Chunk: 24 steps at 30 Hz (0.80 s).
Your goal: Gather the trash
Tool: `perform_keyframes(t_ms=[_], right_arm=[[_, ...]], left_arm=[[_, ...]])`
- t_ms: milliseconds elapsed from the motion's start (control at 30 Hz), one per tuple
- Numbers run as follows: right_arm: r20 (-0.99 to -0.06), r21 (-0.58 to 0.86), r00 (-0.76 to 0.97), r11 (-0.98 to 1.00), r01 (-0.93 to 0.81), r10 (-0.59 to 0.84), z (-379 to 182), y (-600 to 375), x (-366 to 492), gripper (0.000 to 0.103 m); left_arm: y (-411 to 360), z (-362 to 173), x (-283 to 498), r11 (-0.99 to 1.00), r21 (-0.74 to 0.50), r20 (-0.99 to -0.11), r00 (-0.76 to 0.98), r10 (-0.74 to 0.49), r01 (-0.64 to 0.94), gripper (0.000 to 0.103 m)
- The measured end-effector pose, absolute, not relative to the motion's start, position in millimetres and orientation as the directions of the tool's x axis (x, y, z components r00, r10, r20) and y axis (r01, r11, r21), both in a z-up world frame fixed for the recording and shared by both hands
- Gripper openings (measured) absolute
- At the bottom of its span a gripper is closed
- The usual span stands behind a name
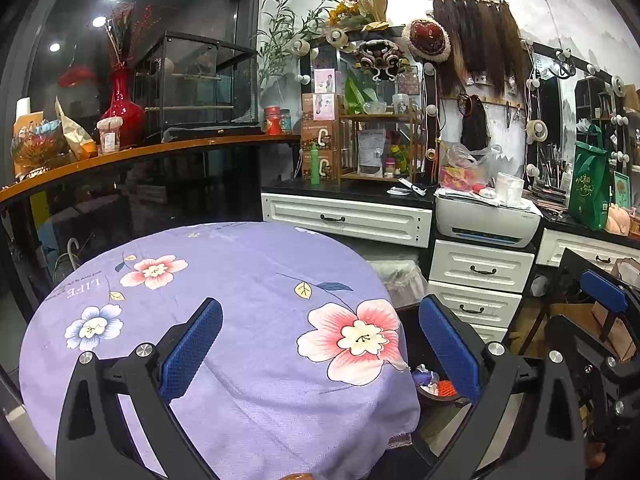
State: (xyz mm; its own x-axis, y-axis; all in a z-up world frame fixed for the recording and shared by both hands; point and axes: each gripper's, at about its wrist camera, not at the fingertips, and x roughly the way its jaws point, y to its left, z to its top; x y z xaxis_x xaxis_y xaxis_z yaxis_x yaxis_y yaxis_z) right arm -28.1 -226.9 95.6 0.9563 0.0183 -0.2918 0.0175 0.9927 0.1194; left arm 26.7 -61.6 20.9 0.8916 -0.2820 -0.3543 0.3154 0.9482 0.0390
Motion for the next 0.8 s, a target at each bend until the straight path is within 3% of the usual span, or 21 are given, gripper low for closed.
perform_keyframes(t_ms=[800], right_arm=[[-0.294,0.118,0.956,0.993,0.020,0.016,94.5,-228.5,-26.9,0.097]], left_arm=[[-60.0,21.7,26.4,0.952,0.043,-0.344,0.900,-0.269,0.301,0.098]])
